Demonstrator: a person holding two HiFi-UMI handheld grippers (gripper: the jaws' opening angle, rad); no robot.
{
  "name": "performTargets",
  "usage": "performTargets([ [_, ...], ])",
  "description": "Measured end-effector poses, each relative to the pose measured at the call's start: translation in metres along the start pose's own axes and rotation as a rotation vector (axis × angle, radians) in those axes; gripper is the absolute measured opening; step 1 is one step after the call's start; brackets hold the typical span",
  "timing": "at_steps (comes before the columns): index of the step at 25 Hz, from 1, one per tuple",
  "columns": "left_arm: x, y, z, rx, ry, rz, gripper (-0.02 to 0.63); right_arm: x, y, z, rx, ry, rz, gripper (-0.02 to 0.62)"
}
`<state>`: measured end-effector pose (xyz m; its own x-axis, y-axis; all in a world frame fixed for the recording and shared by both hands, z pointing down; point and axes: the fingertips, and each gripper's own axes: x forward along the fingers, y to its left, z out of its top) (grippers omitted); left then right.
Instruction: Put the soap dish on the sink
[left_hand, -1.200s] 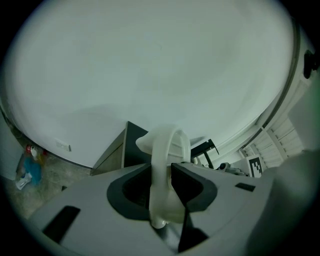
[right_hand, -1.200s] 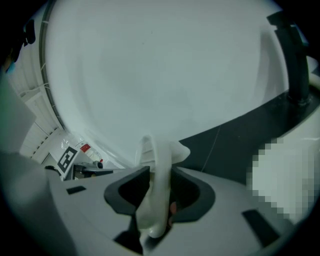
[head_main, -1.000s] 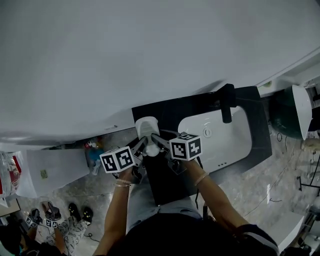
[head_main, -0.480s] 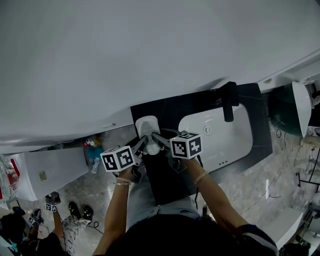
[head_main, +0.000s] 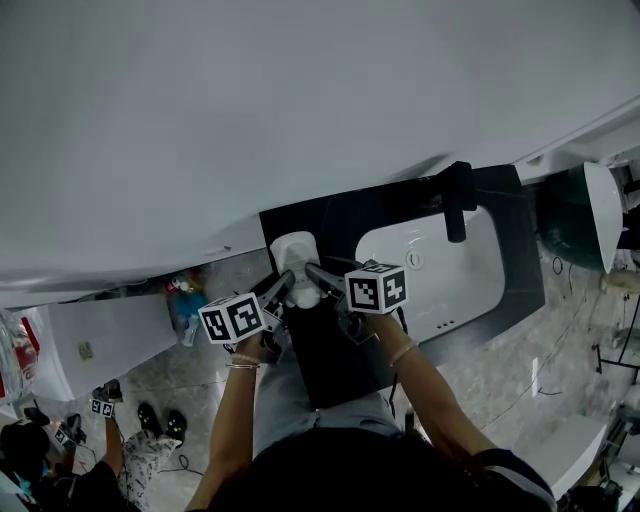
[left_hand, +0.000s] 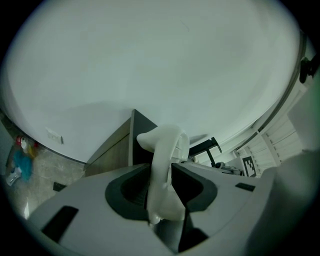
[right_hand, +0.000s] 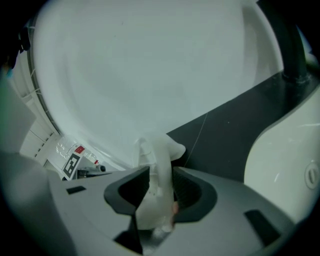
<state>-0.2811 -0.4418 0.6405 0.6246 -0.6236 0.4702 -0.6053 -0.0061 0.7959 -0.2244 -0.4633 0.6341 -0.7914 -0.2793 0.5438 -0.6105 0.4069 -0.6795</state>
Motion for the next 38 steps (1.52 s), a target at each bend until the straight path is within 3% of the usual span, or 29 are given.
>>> performTargets([
  [7,-0.027,-0.005,0.011,0.054,-0.055,0.078,0.123,-0.025,0.001,0.009,-0.045,-0.037,-0.042,0.137],
  [17,-0.101,-0.096,0.017,0.191,-0.222,0.046,0.119,-0.098,0.055,0.013,-0.221,-0.116,-0.038,0.133],
  [20,-0.124,-0.125,0.014,0.213,-0.294,0.042,0.027,-0.128,0.076,0.013,-0.258,-0.150,-0.019,0.088],
  [25,-0.153,-0.162,-0.005,0.230,-0.371,0.033,0.003,-0.177,0.108,0.005,-0.316,-0.198,0.023,0.041],
  [33,-0.179,-0.198,-0.051,0.201,-0.408,0.024,0.003,-0.233,0.141,-0.026,-0.390,-0.207,0.043,0.020],
  [38,-0.183,-0.204,-0.079,0.174,-0.410,0.062,0.003,-0.249,0.142,-0.042,-0.409,-0.216,0.044,0.019],
])
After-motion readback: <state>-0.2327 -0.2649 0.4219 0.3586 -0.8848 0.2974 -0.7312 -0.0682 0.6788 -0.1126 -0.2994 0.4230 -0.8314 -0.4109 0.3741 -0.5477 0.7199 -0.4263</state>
